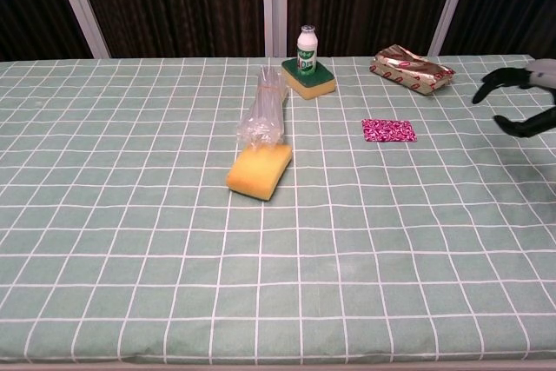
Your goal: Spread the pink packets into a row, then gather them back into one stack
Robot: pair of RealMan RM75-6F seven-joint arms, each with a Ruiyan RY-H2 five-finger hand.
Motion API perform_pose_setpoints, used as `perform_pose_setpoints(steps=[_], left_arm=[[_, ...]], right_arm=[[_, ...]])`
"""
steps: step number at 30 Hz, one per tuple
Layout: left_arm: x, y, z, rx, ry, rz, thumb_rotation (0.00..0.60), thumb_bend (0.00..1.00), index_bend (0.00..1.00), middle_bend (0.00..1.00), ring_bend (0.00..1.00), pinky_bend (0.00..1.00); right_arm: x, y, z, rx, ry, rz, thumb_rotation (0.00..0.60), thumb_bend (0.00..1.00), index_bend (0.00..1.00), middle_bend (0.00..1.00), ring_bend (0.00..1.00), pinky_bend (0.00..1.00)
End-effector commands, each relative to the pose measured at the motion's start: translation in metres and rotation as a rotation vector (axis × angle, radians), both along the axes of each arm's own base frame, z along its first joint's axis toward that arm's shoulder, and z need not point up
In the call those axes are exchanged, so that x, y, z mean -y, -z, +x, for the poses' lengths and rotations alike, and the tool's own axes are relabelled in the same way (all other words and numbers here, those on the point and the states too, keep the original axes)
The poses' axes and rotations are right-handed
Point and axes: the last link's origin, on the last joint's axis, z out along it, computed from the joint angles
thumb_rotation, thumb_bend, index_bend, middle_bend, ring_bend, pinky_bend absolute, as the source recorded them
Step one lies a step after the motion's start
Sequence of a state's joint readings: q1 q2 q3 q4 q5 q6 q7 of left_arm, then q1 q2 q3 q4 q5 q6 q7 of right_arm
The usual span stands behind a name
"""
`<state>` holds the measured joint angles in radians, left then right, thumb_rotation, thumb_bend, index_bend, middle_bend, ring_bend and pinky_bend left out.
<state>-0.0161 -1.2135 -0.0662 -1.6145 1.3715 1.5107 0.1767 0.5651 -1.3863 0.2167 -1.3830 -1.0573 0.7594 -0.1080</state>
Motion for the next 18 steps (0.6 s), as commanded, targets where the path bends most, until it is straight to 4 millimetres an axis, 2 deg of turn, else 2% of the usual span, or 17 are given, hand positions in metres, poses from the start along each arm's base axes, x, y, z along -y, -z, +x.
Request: perform_pose_setpoints(steps=[1,9,18], left_arm=[[-0.001,0.0,0.001,-0.003,0.001,0.0,0.6,0.13,0.27,0.18,0.15,0.17],[-0.002,-0.002,0.003,-0.009,0.0,0.002,0.6,0.13,0.27,0.18,0.15,0.17],[-0.001,-0.004,0.003,-0.009,-0.005,0.006,0.6,0.13,0.27,0.18,0.15,0.17]], right_arm=[[0.029,0.033,0.018,-0.014,-0.007,0.055,0.376,0.47,0.23,0.01,0.0,0.0],[0.056,0.063,0.038,-0.064,-0.032,0.097,0.349,0.46,0.23,0.0,0.0,0.0],[0.069,0.086,0.048,-0.145,-0.061,0.11,0.338,0.47,0.23,0.0,0.0,0.0]])
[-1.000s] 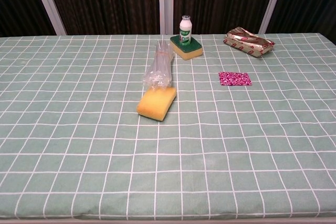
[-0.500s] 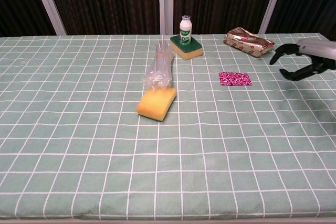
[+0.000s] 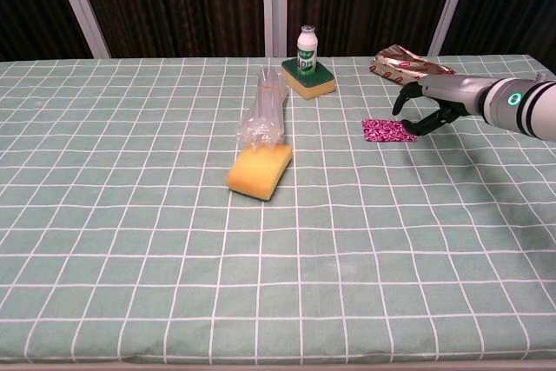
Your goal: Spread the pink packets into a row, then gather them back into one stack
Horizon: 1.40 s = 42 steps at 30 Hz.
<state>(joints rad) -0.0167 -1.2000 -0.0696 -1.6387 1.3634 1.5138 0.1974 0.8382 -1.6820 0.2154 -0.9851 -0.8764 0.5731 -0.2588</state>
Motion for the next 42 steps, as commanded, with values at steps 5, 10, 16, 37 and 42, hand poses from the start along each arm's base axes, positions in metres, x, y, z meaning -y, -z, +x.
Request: perform_pose_setpoints(steps=[5,10,16,37,42], left_arm=[[0.0,-0.001,-0.002,-0.001,-0.004,0.004,0.6,0.13,0.27,0.18,0.15,0.17],[0.0,0.0,-0.003,0.001,-0.008,0.002,0.6,0.13,0.27,0.18,0.15,0.17],[0.001,0.0,-0.004,0.004,-0.017,0.003,0.6,0.13,0.27,0.18,0.15,0.17],[0.003,0.001,-0.007,0.008,-0.016,0.004,0.6,0.13,0.27,0.18,0.15,0.17],[0.003,0.001,-0.007,0.009,-0.011,0.005,0.6,0.13,0.27,0.18,0.15,0.17]], right_arm=[[0.005,0.016,0.006,-0.021,-0.001,0.012,0.338,0.46,0.23,0.0,0.0,0.0],[0.01,0.022,0.009,-0.03,-0.004,0.019,0.334,0.47,0.23,0.0,0.0,0.0],[0.013,0.025,0.01,-0.039,-0.006,0.021,0.334,0.46,0.23,0.0,0.0,0.0],[-0.025,0.016,-0.005,-0.103,-0.085,0.097,0.333,0.47,0.24,0.0,0.0,0.0],[-0.05,0.004,-0.007,-0.125,-0.122,0.119,0.329,0.47,0.24,0.0,0.0,0.0]])
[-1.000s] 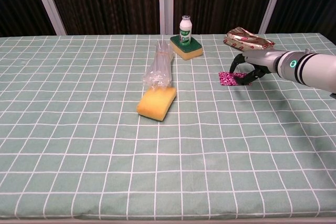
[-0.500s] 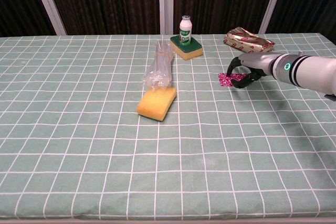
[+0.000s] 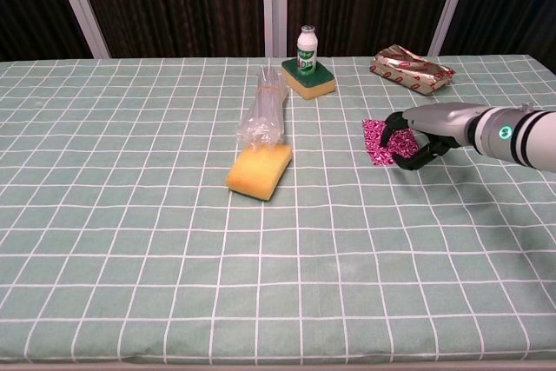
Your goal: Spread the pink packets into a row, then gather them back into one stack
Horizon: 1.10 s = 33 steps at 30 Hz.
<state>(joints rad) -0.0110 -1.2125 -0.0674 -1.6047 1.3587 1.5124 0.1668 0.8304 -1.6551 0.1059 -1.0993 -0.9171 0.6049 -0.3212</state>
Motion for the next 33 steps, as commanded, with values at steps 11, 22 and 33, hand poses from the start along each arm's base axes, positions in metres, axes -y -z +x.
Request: perform_pose_setpoints(steps=[11,22,33], left_arm=[[0.002,0.0,0.0,0.002,0.0,0.005,0.6,0.13,0.27,0.18,0.15,0.17],[0.001,0.0,-0.001,0.003,-0.003,0.003,0.6,0.13,0.27,0.18,0.15,0.17],[0.004,0.0,-0.004,0.015,-0.013,-0.001,0.6,0.13,0.27,0.18,0.15,0.17]], right_arm=[[-0.019,-0.038,0.005,0.004,-0.03,-0.07,0.32,0.47,0.24,0.0,0.0,0.0],[0.005,-0.01,0.01,0.008,-0.002,-0.075,0.321,0.47,0.24,0.0,0.0,0.0],[0.018,0.01,0.01,-0.019,0.012,-0.072,0.32,0.47,0.24,0.0,0.0,0.0]])
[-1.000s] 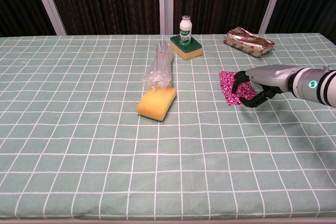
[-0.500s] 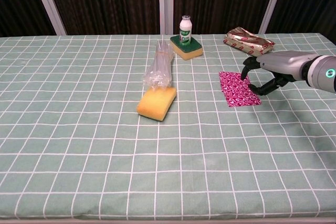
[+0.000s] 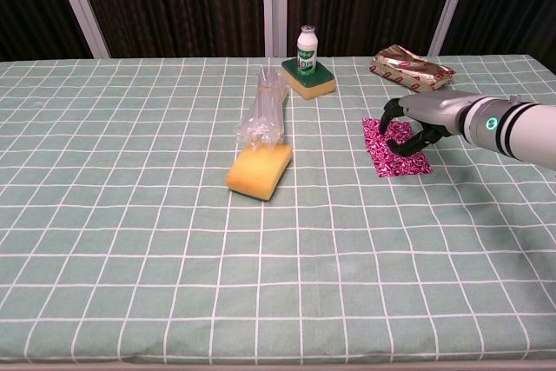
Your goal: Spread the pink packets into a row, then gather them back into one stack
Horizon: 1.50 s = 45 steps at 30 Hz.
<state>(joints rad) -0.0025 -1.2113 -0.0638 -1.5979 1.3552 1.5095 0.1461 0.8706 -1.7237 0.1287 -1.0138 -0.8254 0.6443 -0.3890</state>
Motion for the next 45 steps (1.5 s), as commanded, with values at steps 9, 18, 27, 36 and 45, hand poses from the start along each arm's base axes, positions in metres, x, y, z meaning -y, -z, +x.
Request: perform_pose_setpoints(steps=[9,18,27,36,45], left_arm=[[0.001,0.001,-0.001,0.003,0.002,0.002,0.6,0.13,0.27,0.18,0.15,0.17],[0.0,0.003,-0.001,0.005,0.009,-0.003,0.6,0.13,0.27,0.18,0.15,0.17],[0.0,0.003,0.0,0.006,0.012,0.0,0.6,0.13,0.27,0.18,0.15,0.17],[0.001,0.004,0.0,0.009,0.014,0.0,0.6,0.13,0.27,0.18,0.15,0.17],[0.003,0.003,0.0,0.008,0.007,0.0,0.6,0.13,0.27,0.18,0.15,0.17]], right_arm=[[-0.009,0.001,-0.01,-0.017,0.004,0.018,0.318,0.47,0.24,0.0,0.0,0.0],[-0.033,-0.012,-0.018,-0.015,-0.006,0.038,0.32,0.47,0.24,0.0,0.0,0.0],[-0.039,-0.025,-0.015,0.01,-0.023,0.012,0.32,0.47,0.24,0.0,0.0,0.0],[-0.046,-0.021,-0.018,0.006,-0.021,0.042,0.321,0.47,0.24,0.0,0.0,0.0],[-0.054,-0.016,-0.021,-0.01,-0.035,0.067,0.326,0.47,0.24,0.0,0.0,0.0]])
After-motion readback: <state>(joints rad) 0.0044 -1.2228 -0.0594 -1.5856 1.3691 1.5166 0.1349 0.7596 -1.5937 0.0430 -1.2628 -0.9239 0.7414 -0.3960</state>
